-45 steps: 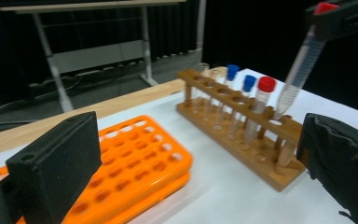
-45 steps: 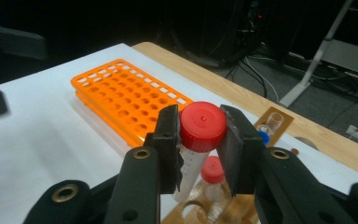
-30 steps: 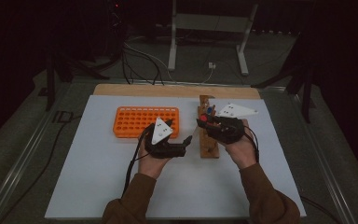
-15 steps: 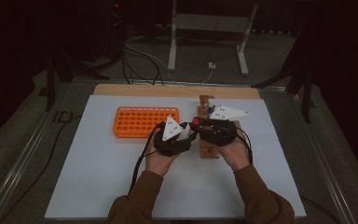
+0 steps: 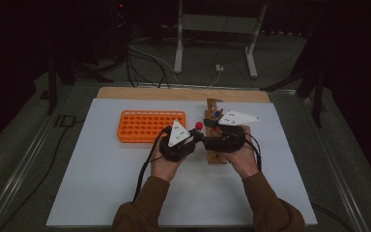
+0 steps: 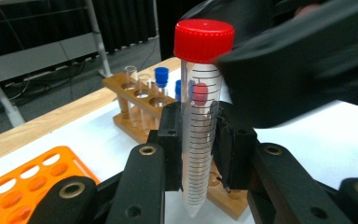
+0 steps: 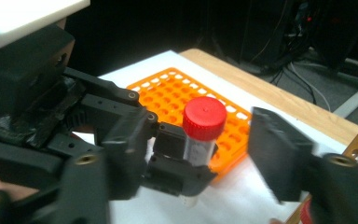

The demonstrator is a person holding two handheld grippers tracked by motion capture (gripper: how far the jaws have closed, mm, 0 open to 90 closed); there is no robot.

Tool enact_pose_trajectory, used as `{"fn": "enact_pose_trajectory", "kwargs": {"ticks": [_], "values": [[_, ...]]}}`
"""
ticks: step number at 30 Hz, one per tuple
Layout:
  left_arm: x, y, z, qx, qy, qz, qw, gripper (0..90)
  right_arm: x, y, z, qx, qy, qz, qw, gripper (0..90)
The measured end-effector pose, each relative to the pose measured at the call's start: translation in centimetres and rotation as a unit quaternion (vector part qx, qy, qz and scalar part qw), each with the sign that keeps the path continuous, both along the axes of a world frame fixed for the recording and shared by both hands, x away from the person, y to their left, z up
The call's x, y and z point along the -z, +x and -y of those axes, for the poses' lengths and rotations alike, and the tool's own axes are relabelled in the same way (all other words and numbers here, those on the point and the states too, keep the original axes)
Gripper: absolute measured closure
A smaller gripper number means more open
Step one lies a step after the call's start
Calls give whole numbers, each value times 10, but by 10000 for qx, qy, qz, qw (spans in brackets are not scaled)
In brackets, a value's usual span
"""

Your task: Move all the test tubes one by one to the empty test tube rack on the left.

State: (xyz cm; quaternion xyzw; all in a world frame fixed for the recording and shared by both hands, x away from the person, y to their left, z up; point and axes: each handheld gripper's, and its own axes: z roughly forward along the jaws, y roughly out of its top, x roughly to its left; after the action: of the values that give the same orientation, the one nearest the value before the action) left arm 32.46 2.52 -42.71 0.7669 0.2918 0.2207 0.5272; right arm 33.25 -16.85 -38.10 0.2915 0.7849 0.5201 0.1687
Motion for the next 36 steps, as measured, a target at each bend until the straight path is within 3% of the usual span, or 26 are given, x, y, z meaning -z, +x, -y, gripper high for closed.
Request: {"fn": "enact_pose_trajectory", "kwargs": {"ticks": [5,9,13,36], "values": [[0,4,-8,-113,-80,-11,9999,744,2,-1,7,164,140,50,9998,179],[-1,8,-14,-194,-141,-26,9997,744,4,-1,13,213,223,51,9995,139],[0,11,-19,-281,-167,-16,9995,743,9,-2,22,351,192,75,9992,28],[10,37,-37,-799,-313,2,9963,741,40,-24,75,839,195,16,9963,0]]}}
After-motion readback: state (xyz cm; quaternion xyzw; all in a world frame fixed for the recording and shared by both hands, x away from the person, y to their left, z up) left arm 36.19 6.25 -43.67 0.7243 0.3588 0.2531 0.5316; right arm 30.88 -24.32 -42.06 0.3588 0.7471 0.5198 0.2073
